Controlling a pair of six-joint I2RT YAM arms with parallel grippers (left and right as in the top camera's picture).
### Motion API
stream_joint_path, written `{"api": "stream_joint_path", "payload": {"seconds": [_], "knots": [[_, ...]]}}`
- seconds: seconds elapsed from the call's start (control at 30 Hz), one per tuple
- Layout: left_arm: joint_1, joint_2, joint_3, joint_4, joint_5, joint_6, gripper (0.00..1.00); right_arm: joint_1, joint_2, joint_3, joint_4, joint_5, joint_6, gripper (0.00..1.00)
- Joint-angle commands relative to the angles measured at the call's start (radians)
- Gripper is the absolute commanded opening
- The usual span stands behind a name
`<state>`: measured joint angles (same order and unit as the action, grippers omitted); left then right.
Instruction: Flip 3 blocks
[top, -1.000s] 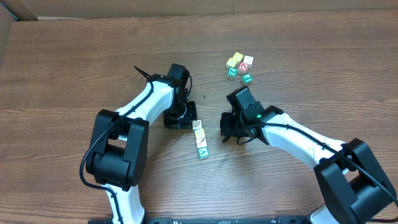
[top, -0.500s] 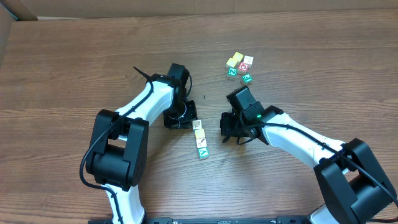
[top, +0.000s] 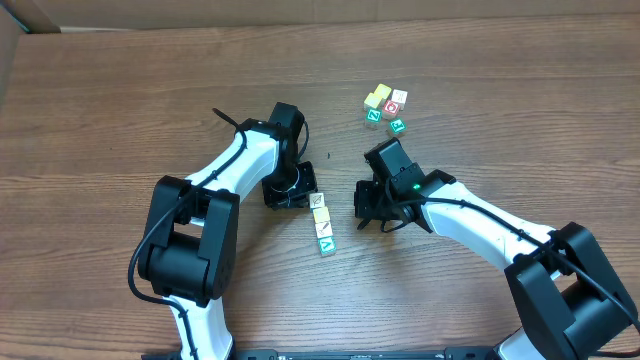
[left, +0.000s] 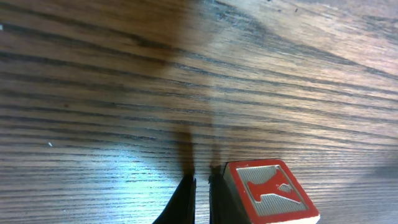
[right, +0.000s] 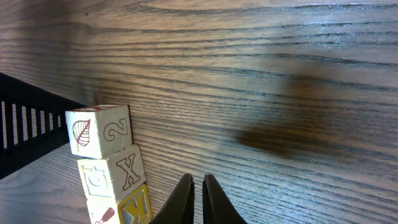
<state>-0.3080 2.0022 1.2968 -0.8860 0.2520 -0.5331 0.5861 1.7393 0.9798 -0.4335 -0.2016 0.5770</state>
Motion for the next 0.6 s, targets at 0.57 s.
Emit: {"api": "stream_joint_path", "payload": {"seconds": [0.57], "knots": [[-0.006,0.0,-0.007,-0.004,-0.035,-0.002,0.04,0.003,0.006,0.001,0.002,0.01,0.002,0.09]]}}
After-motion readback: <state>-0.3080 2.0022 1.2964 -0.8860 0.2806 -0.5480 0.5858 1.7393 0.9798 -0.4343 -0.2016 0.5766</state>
